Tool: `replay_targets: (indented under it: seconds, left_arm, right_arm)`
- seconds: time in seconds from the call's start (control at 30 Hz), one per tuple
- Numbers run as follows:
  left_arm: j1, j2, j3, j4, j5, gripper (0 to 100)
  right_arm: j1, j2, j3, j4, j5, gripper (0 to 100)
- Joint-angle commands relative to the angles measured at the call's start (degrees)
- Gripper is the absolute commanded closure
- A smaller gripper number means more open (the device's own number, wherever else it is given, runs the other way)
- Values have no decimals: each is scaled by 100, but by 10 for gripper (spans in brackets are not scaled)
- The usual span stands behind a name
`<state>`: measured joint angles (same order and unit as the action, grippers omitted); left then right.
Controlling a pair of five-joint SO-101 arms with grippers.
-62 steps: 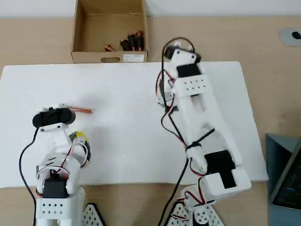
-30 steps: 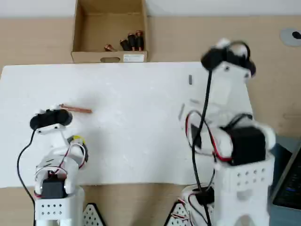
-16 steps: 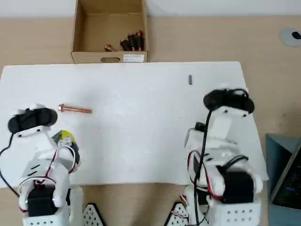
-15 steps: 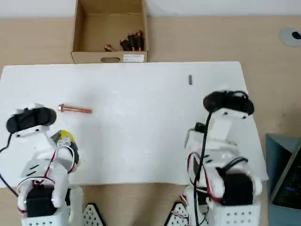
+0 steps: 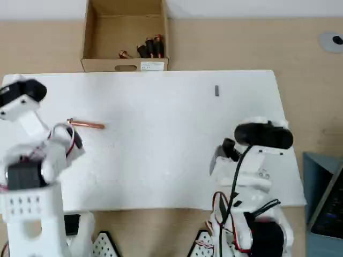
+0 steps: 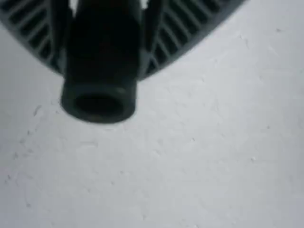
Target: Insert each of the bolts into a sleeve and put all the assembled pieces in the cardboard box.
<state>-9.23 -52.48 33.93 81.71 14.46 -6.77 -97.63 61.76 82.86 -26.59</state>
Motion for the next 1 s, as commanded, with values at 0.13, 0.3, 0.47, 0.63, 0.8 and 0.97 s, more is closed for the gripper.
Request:
replay_targets:
  seconds: [0.13, 0.3, 0.47, 0.63, 0.8, 0.97]
  left_arm:
    - [-70, 1701, -897, 123, 791, 998]
    - [-211, 2703, -1178, 132, 1451, 998]
    - [-431, 3662, -1811, 158, 1697, 984]
    - [-527, 4409, -2321, 158, 1899, 850]
    - [-501, 4954, -2646, 132, 2013, 826]
    - [-527, 5569, -2945, 123, 2048, 826]
  right_arm:
    - [57, -145, -13, -141, 246, 988]
    - [57, -145, -13, -141, 246, 988]
    - [57, -154, -13, -149, 237, 988]
    - [48, -154, -13, -149, 220, 988]
    - [48, -154, -13, -149, 220, 988]
    - [22, -154, -13, -149, 220, 988]
